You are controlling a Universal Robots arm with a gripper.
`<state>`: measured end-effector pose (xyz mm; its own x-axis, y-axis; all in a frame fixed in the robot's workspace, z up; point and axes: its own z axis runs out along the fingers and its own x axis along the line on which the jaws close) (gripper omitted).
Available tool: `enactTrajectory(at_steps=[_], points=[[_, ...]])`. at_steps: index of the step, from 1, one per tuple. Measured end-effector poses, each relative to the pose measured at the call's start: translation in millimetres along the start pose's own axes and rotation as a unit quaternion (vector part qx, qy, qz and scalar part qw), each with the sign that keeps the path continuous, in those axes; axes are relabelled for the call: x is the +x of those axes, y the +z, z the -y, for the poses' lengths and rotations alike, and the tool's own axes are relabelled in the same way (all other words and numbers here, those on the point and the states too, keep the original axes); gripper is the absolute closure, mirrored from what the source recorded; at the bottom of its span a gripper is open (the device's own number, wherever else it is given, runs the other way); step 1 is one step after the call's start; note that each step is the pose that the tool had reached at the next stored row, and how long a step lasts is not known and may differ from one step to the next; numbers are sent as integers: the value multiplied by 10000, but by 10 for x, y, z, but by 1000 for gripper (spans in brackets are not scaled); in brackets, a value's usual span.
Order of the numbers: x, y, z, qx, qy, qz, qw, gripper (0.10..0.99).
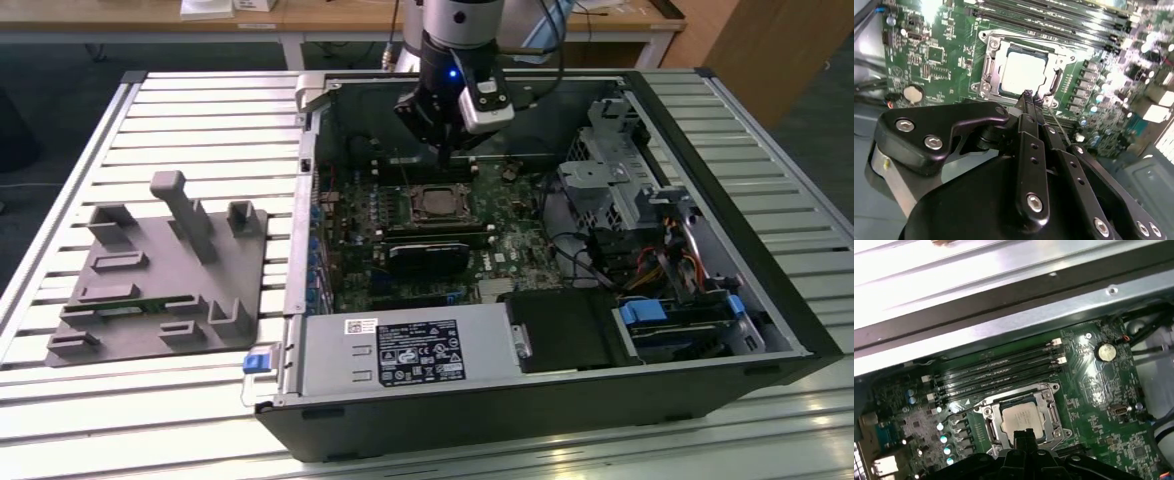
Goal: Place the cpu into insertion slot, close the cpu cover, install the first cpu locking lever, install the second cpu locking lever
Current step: 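Install the first cpu locking lever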
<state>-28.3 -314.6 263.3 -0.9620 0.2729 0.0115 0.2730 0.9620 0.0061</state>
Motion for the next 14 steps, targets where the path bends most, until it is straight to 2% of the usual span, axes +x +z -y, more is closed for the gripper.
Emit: enactTrajectory(at_steps=[5,8,9,11,12,14], points=[[0,9,1,-3,-422,-1,9991,980],[-1,15,0,-28,-618,-9,9981,980],[-1,18,0,-59,-668,-16,9977,980],[-1,22,0,-173,-748,-42,9970,980],[-1,24,0,-214,-791,-52,9966,980],[4,29,1,-222,-880,-55,9959,980]])
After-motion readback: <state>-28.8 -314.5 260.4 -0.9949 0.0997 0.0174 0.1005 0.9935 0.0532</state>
